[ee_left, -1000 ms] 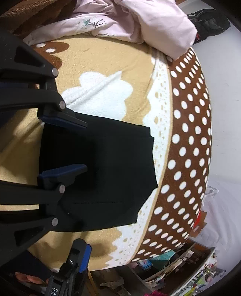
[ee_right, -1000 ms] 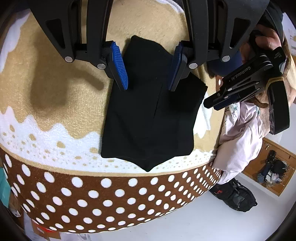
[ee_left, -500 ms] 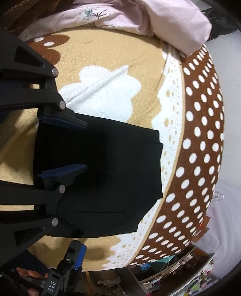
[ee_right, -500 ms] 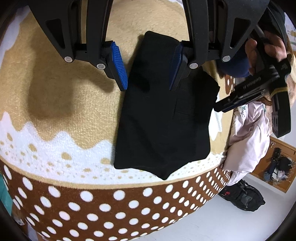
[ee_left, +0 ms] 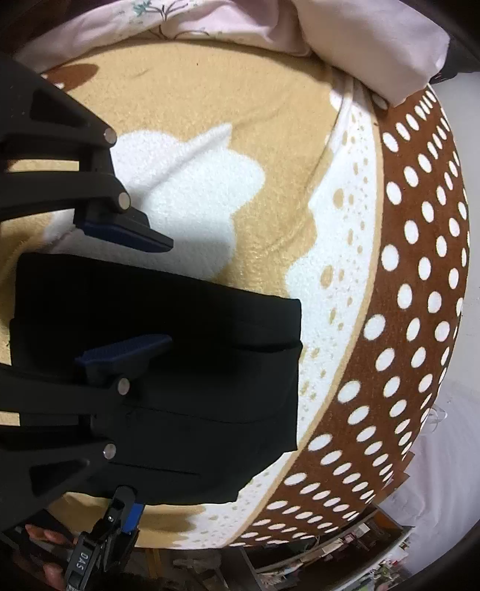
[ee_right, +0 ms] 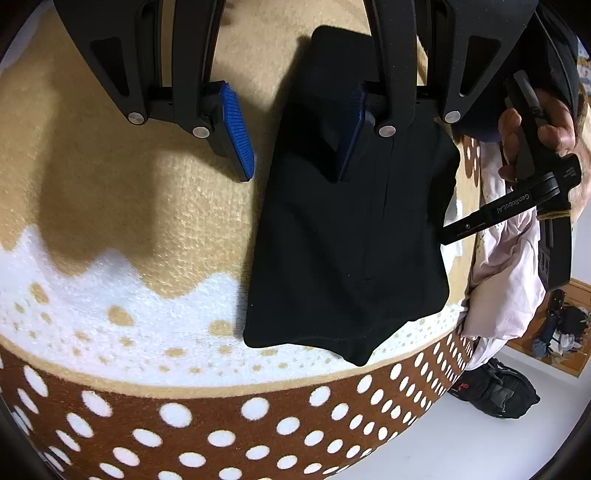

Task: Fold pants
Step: 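Lower both grippers onto the trousers' end and close on the fabric, then lift the gripped end with both grippers and fold it over the rest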

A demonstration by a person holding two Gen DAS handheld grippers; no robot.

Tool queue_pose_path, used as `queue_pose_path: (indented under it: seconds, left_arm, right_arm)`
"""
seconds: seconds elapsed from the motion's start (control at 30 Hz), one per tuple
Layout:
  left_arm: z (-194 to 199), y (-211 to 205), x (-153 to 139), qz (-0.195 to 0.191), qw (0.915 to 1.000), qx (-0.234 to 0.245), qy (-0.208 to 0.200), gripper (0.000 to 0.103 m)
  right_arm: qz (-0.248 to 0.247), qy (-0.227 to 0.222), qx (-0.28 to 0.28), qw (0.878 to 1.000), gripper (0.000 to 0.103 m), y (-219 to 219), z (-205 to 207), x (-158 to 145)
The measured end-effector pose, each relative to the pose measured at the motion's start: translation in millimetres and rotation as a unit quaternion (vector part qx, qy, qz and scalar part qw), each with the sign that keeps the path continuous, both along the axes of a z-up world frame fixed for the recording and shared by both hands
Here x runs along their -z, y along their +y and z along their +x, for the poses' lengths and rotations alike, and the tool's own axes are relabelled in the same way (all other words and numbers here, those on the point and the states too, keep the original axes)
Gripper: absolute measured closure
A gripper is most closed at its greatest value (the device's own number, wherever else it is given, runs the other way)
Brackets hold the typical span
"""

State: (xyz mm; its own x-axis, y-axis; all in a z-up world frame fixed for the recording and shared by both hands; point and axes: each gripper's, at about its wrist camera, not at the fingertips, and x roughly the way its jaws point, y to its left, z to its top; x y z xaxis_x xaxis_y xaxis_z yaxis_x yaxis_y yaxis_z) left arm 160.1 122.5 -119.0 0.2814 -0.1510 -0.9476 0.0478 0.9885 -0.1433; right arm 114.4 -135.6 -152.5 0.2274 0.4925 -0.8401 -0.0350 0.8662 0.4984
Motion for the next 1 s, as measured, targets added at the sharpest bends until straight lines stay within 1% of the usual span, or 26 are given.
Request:
queue_pose_path:
  seconds: [0.07, 0.2, 0.4, 0.53, 0.63, 0.7, 0.73, 0.9, 0.93, 0.97, 1.0]
  left_arm:
    - [1.0, 3.3, 0.7, -0.014, 0.9999, -0.001, -0.001, 0.054]
    - [2.9, 11.9, 2.0, -0.057, 0.9983, -0.004, -0.001, 0.053]
    - [5.3, 19.3, 8.4, -0.097, 0.9953, -0.005, 0.006, 0.048]
    - [6.5, 14.1, 3.2, -0.117, 0.9931, 0.011, -0.004, 0.047]
    - [14.4, 3.6, 10.8, -0.11, 0.9935, 0.029, 0.009, 0.044]
    - [19.6, 4.7, 16.9, -0.104, 0.9942, 0.022, 0.017, 0.035]
    - [23.5, 5.1, 18.5, -0.097, 0.9949, 0.018, 0.016, 0.032]
    - [26.5, -0.4, 25.7, -0.095, 0.9952, 0.021, 0.015, 0.028]
    - [26.0, -3.0, 25.5, -0.091, 0.9954, 0.025, 0.012, 0.028]
    - [25.3, -5.1, 25.2, -0.09, 0.9954, 0.031, 0.011, 0.032]
    - [25.9, -6.9, 24.8, -0.095, 0.9948, 0.035, 0.012, 0.036]
  right_arm:
    - [0.002, -0.003, 0.0, 1.0, 0.056, 1.4, 2.2, 0.6]
    - [0.009, -0.006, -0.002, 1.0, 0.056, 5.1, 6.5, 2.2]
    - [0.03, -0.005, 0.009, 0.999, 0.053, 6.9, 12.1, 5.5]
    - [0.031, -0.014, -0.005, 0.999, 0.05, 10.9, 10.7, 3.3]
    - [0.039, -0.011, -0.007, 0.999, 0.05, 10.1, 14.2, 7.3]
    - [0.042, -0.011, -0.005, 0.999, 0.05, 10.9, 17.8, 7.4]
    - [0.043, -0.012, -0.004, 0.999, 0.05, 11.7, 18.9, 6.9]
    - [0.047, -0.008, -0.012, 0.999, 0.05, 21.3, 23.8, 6.8]
    - [0.044, -0.006, -0.012, 0.999, 0.054, 23.5, 25.3, 7.4]
    - [0.039, -0.002, -0.009, 0.999, 0.065, 24.9, 27.0, 8.1]
    - [0.04, 0.0, -0.006, 0.999, 0.071, 25.3, 28.3, 9.0]
